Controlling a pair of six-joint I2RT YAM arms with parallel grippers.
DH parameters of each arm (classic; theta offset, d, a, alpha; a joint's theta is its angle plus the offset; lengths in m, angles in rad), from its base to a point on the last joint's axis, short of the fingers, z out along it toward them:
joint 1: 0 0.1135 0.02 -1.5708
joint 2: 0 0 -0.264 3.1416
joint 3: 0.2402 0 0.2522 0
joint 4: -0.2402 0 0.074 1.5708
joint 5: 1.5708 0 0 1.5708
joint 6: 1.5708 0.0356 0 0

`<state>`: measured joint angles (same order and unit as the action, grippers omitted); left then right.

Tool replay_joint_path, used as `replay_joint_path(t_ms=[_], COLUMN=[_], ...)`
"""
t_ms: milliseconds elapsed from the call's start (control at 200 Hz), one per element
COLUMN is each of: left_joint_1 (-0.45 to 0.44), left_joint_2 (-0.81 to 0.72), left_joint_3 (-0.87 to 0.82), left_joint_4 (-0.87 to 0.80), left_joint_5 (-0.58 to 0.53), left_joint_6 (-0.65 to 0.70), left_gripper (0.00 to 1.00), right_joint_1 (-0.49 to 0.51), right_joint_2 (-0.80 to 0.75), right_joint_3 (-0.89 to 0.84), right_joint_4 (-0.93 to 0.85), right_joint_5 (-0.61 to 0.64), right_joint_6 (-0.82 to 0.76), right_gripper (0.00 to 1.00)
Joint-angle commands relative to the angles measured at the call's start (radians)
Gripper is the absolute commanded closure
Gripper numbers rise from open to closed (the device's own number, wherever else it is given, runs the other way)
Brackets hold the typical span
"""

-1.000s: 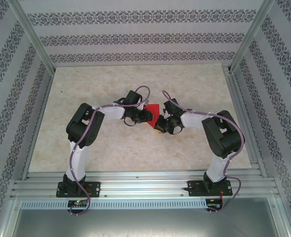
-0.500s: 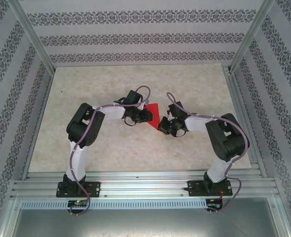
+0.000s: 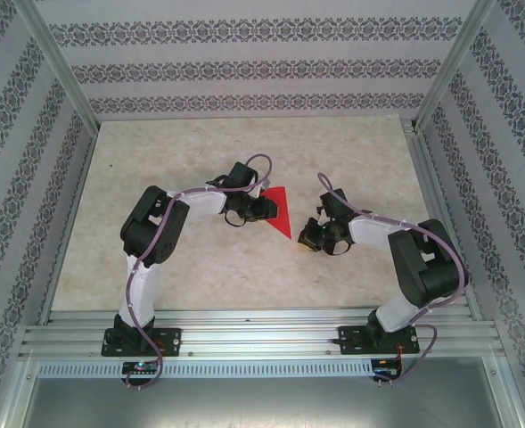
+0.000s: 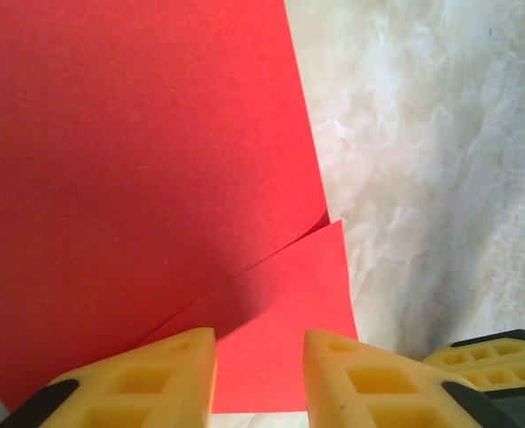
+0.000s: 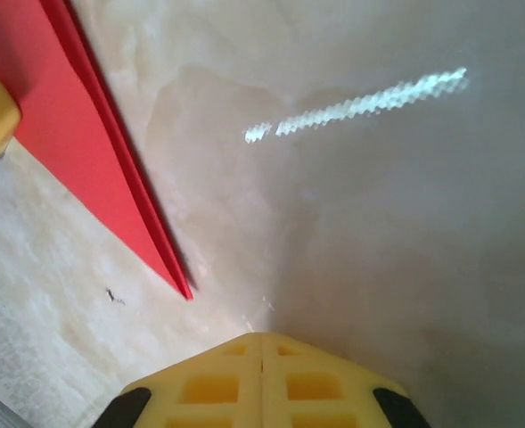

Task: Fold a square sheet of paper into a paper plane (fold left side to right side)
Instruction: Third fold the triangle at the center of the table, then fourth fold the wing at the center of the table.

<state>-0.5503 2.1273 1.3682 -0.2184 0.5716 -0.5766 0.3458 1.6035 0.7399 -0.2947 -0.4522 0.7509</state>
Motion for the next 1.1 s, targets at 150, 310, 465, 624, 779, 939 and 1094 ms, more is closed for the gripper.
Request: replay_joint_path(t_ms=[150,310,465,624,779,939,1094], left_joint_1=[0.067,0.134,0.171,0.171,0.17,0.17,0.17], left_joint_2=[-0.126,-0.209,-0.2,-0.165,-0.141,-0.129,-0.116], left_joint_3=[0.025,-0.065,-0.125,-0.151,-0.155,-0.151,-0.144], left_joint_4=[0.01,0.051,0.081,0.137,0.155,0.146,0.137], left_joint_5=[0.086,0.078,0.096,0.113,0.122,0.122,0.123], left_joint_6=[-0.02,-0.057,-0.091,-0.124,-0.134,-0.131,-0.129], left_gripper=[0.53,0.44,0.41,0.41,0.41,0.41,0.4], right_joint_1=[0.029,0.038,0.039,0.023,0.017,0.015,0.006], right_joint_2=[0.019,0.141,0.238,0.272,0.301,0.317,0.308], right_joint_3=[0.207,0.334,0.412,0.423,0.428,0.429,0.425], right_joint_4=[-0.072,-0.099,-0.112,-0.083,-0.072,-0.07,-0.08], right_joint_5=[0.097,0.166,0.131,0.06,0.01,0.001,0.027], right_joint_6=[-0.198,-0.275,-0.334,-0.367,-0.387,-0.392,-0.4], right_gripper=[0.74,0.6,0.54,0.53,0.6,0.7,0.85])
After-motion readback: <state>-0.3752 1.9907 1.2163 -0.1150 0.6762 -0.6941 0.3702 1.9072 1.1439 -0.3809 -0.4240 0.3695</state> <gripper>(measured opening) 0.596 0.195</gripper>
